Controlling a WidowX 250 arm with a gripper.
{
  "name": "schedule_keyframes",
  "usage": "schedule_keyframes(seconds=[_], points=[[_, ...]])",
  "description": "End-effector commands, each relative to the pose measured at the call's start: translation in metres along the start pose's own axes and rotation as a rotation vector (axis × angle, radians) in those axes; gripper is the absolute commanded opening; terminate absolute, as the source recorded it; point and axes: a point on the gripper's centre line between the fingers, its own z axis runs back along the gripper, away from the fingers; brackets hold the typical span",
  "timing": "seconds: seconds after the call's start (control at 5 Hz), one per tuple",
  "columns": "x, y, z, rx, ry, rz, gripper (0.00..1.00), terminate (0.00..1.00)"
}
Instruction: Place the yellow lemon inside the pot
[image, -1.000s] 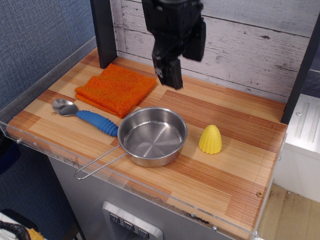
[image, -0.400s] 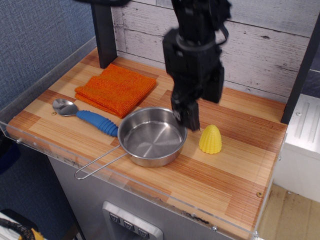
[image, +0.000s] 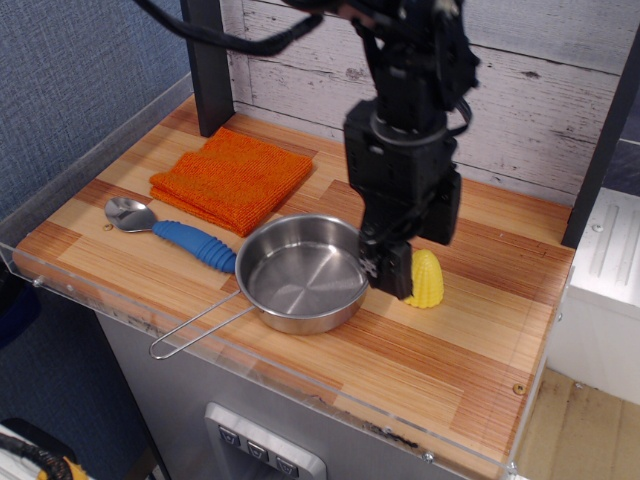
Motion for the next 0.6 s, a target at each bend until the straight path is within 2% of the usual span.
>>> schedule_keyframes(seconds=[0.0, 0.2, 0.4], points=[[-0.004, -0.013, -0.004, -0.055, -0.067, -0.015, 1.00, 0.00], [-0.002, -0.023, -0.010, -0.064, -0.095, -0.030, 1.00, 0.00], [-0.003, -0.031, -0.016, -0.063, -0.097, -0.031, 1.00, 0.00]])
